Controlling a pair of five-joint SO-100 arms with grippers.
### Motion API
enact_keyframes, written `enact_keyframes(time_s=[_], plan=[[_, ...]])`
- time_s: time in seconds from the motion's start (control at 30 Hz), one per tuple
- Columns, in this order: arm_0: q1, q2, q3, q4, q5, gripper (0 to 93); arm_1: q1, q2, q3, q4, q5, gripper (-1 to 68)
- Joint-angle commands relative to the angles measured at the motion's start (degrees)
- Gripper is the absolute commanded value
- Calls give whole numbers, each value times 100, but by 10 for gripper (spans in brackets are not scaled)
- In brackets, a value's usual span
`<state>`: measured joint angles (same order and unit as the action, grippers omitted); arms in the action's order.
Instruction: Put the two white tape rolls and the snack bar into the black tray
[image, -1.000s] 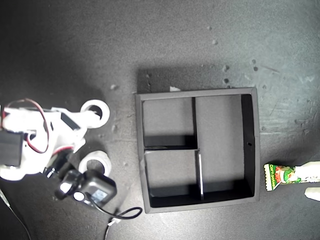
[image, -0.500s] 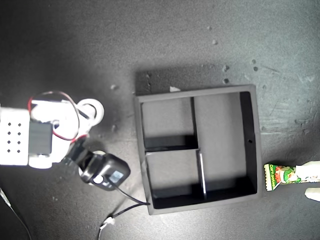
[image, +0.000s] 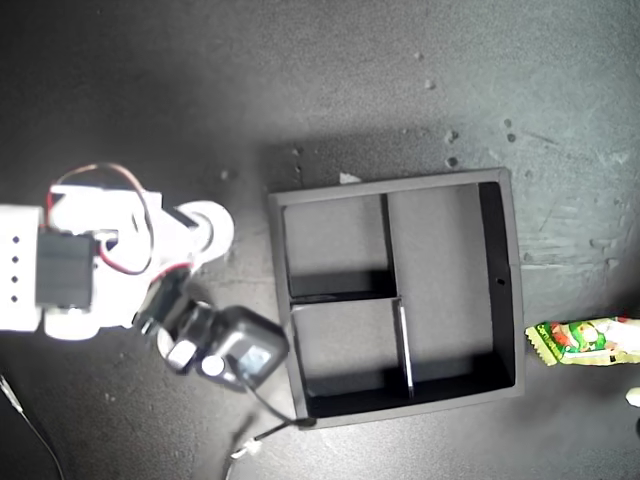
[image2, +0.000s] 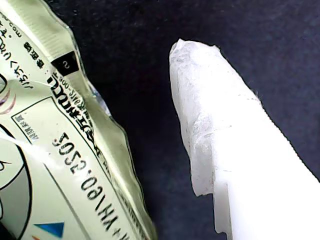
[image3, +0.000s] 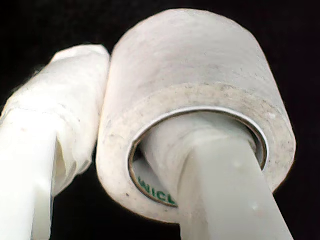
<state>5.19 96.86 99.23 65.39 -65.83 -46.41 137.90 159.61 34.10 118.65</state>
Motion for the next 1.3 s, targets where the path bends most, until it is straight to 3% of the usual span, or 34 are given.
enact_keyframes(time_s=[0.0,0.1,0.23,0.3,0.4,0.43,0.57,0.77,0.87,1.0,1.13,1.27], plan=[[220,316,-1178,571,202,0,281,-53,422,-360,-334,281],[404,193,-1986,1046,308,0,475,0,369,-272,-642,280],[562,97,-2382,1222,378,0,598,-53,-334,545,-879,257],[598,79,-2382,1222,396,0,606,-53,-229,606,-765,197],[668,-26,-2426,1187,378,0,624,-53,193,264,-598,23],[694,-79,-2470,1187,360,0,633,-53,255,229,-580,-1],[896,-360,-2874,1169,396,0,861,-53,141,299,-791,-3],[1081,-835,-4034,1195,694,0,1925,26,-1529,1898,-2329,-3],[1125,-1415,-5036,1468,817,0,2593,-53,-2672,2584,-3428,-3],[1178,-2927,-7172,2364,870,0,3182,-167,-3718,2751,-5010,-4],[1055,-5414,-11013,3938,809,0,3190,-1881,-5335,3366,-6469,-4],[1011,-5968,-11188,3929,712,0,3234,-4201,-7374,4333,-7137,-4]])
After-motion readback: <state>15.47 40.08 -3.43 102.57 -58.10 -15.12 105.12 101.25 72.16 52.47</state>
